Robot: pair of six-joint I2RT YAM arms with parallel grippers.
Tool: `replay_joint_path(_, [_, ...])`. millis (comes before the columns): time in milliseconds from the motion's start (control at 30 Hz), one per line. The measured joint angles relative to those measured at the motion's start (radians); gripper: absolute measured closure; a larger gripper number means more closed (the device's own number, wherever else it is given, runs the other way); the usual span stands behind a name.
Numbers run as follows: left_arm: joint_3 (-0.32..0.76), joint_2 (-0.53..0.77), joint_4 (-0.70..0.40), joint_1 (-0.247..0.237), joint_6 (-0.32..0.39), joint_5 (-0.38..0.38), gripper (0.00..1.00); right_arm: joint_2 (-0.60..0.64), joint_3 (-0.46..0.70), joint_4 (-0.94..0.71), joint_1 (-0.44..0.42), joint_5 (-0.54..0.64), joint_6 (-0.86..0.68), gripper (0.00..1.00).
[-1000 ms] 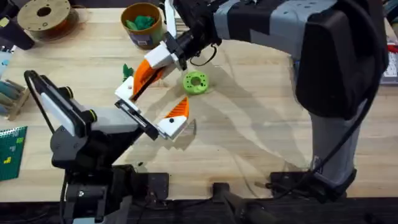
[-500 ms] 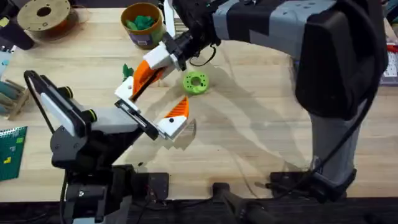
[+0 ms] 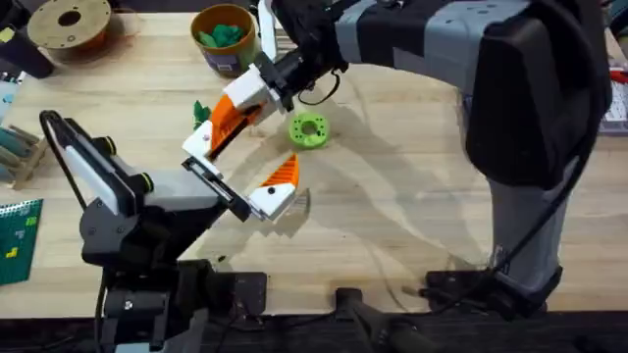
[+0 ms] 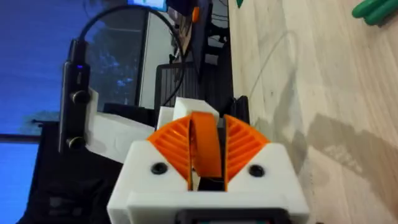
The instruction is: Pick up the gripper from the table and insert it into the empty holder that is missing its gripper. Then pick up a screw, insert it into the mounting hole, and use the screwdriver to tighten it. Finally, clean up the table by picking up the vegetable and placing it into the bucket.
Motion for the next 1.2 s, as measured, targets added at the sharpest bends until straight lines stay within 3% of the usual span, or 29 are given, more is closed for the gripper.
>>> replay_joint_path(233, [0.000, 0.000, 0.000, 0.000, 0.001, 0.001, 0.015, 0.000, 0.000, 0.000, -0.001, 0.004, 0.000, 0.722])
replay_joint_path(533, [0.000, 0.000, 0.000, -0.001, 0.010, 0.028, 0.014, 0.001, 0.000, 0.000, -0.013, 0.024, 0.000, 0.521])
replay_joint_path(733, [0.000, 0.000, -0.002, -0.010, 0.017, 0.059, 0.015, 0.001, 0.000, 0.001, -0.025, 0.034, 0.000, 0.442])
replay_joint_path(900, [0.000, 0.000, -0.002, -0.010, 0.017, 0.074, 0.015, 0.000, 0.000, 0.002, -0.038, 0.038, 0.000, 0.276])
replay_joint_path(1200, [0.000, 0.000, -0.002, -0.010, 0.017, 0.076, 0.015, 0.001, 0.000, 0.003, -0.090, 0.042, -0.001, 0.077])
